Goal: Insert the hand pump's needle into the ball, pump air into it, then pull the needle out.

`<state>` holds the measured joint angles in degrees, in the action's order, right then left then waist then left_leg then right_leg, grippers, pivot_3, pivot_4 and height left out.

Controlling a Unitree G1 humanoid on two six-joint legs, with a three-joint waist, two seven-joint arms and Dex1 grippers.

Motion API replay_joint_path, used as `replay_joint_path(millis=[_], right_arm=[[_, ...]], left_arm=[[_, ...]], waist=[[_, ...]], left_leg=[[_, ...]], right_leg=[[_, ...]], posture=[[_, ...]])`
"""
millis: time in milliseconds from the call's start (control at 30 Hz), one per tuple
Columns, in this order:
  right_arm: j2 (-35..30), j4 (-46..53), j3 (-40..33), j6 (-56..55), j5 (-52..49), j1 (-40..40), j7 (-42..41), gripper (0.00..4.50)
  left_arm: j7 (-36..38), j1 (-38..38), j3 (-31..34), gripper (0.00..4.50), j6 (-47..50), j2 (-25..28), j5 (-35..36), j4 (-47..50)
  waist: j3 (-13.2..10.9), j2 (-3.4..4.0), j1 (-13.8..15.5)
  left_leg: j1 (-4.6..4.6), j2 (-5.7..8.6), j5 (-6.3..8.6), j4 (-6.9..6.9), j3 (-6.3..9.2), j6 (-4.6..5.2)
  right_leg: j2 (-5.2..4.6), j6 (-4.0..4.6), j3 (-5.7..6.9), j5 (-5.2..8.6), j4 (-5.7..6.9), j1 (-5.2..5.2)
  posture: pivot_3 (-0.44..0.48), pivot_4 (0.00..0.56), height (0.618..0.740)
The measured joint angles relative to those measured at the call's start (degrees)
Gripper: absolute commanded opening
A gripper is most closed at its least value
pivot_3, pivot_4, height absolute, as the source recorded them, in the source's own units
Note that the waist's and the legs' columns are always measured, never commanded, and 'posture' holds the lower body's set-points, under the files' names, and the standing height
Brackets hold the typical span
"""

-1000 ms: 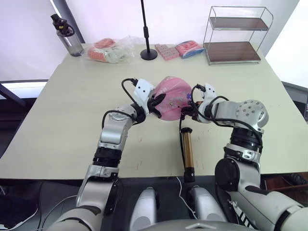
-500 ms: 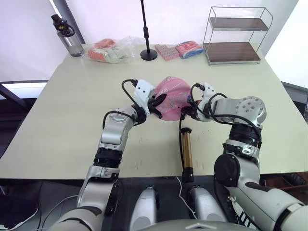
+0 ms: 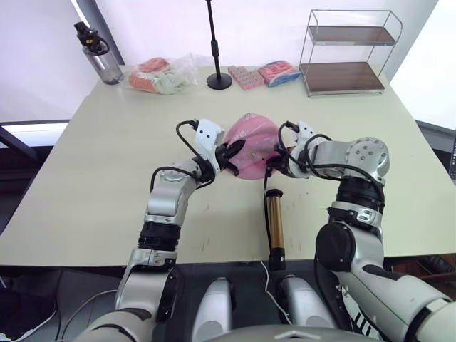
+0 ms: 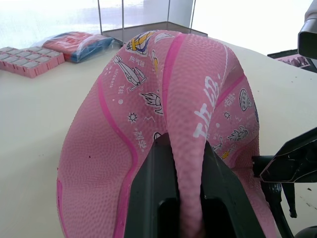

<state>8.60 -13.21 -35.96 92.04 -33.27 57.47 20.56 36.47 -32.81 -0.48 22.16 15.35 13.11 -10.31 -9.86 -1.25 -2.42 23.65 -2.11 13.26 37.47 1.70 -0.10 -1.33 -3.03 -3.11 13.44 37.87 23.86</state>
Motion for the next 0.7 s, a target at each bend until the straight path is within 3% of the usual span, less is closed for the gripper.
replay_joint_path(millis=[700], right_arm=[[0.03, -10.66, 4.26, -9.06, 0.06, 1.28, -2.84, 0.33]], left_arm=[[0.02, 1.35, 1.00, 0.02, -0.05, 0.99, 0.17, 0.20]], waist=[[0.41, 0.15, -1.63]], left_leg=[[-0.83, -0.16, 0.01, -0.40, 0.12, 0.01]], right_leg=[[0.37, 0.04, -0.16, 0.20, -0.01, -0.48]], posture=[[0.000, 0.150, 0.731]])
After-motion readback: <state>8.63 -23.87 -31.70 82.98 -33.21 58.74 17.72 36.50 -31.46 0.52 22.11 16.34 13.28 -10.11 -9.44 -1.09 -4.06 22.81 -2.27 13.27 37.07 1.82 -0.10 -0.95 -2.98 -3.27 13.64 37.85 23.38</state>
